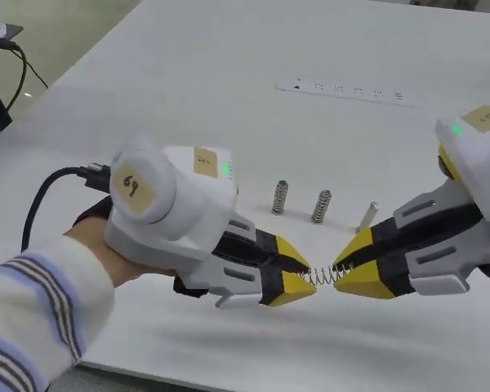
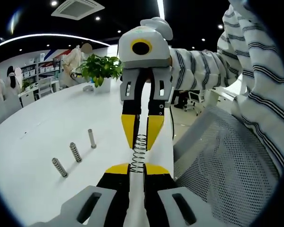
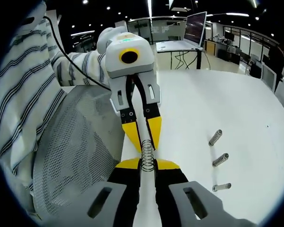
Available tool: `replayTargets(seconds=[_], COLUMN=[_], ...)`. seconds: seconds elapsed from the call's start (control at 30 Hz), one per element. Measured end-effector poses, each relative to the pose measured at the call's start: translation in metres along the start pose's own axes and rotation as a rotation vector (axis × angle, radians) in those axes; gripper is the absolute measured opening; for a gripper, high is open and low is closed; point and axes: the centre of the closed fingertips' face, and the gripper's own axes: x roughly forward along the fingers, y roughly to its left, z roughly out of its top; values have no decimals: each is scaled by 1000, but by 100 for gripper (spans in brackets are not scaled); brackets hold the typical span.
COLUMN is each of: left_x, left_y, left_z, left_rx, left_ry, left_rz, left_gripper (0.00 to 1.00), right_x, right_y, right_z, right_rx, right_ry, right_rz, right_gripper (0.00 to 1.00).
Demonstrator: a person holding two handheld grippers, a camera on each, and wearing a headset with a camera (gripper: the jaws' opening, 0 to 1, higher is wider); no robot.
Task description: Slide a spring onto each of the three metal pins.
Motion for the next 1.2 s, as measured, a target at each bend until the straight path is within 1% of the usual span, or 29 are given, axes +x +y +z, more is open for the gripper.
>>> replayTargets(seconds=[0.17,0.4,0.47,0.6,0.7,0.8,0.97,1.2], left_x=[1,2,4,8,9,10,13,20], left_y=[-2,-1,-2,-5,-6,-6,-8,-12], left_z=[3,10,10,9,8,8,7,12], left_rx=[-9,-17,-21,-10,-20,-18,-14,2], left_ry=[-8,-39,-41,-37,-38,-42,-46,-50], left_rz=[6,24,24,23,21,21,17,1], left_gripper=[3,3,3,3,2,2,2,2], right_x=[-3,-9,-10,-9,-9,-9,-10,-13], right_y=[1,-2,-2,-1,1,2,5,9], right_z=[1,2,0,-3,-1,-1,2,5], right_rx=[-30,-73,-77,-102,-115,-107,-127,-162], right_ry=[38,94,120,164,175,191,215,242], right_rz=[12,2,5,11,11,7,3,3], right_gripper=[8,8,8,8,8,8,8,8])
